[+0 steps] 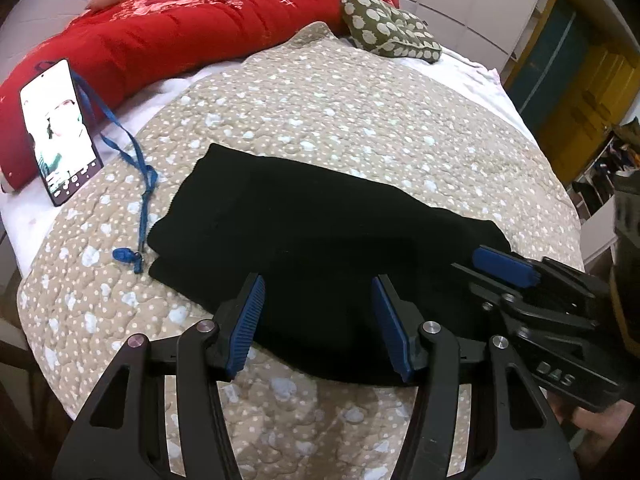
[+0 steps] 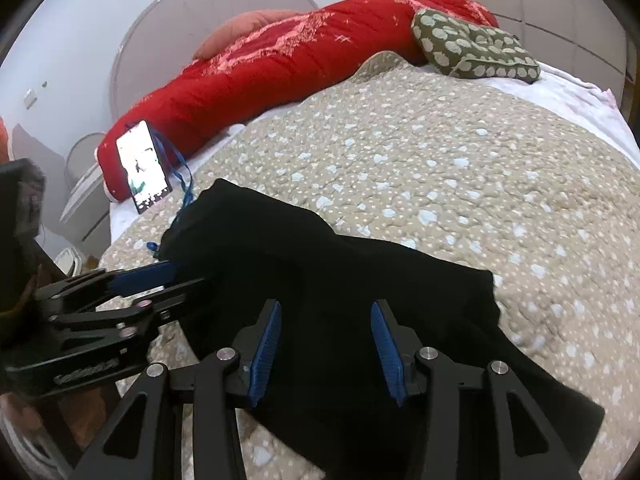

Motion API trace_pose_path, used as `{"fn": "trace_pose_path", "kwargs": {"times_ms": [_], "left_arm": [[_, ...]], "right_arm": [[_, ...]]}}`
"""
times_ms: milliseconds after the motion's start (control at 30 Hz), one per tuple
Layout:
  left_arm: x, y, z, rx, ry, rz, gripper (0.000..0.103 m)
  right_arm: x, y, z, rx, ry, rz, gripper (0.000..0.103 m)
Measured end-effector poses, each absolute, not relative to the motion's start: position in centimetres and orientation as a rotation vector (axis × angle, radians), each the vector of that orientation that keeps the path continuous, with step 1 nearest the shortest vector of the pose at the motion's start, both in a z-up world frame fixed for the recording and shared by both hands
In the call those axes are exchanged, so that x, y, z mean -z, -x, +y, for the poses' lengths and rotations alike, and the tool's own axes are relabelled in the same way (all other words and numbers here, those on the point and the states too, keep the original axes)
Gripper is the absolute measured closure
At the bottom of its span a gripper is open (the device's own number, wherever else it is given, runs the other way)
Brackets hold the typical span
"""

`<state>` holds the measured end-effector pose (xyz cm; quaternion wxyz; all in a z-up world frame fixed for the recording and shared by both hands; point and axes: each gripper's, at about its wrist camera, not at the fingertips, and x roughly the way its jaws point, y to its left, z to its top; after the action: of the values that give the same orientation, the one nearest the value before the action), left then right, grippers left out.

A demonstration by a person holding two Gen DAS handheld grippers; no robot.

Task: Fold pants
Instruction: 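Open both grippers and smooth the folded pants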

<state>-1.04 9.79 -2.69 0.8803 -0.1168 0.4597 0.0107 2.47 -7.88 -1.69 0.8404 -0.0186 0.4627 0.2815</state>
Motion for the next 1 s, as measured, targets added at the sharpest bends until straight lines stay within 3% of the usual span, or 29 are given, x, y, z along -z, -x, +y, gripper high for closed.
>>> {"fn": "trace_pose_path", "kwargs": {"times_ms": [867, 1000], "left_arm": [[2.7, 1.8, 11.6, -0.024, 0.341, 0.934, 0.042], [3.4, 3.4, 14.6, -0.036, 0.498, 0.914, 0.027]], "right_arm": [[2.3, -3.6, -8.7, -0.550, 0.040, 0.989, 0.056], [1.6, -5.2, -6.8, -0.605, 0.057, 0.967, 0.053]]}}
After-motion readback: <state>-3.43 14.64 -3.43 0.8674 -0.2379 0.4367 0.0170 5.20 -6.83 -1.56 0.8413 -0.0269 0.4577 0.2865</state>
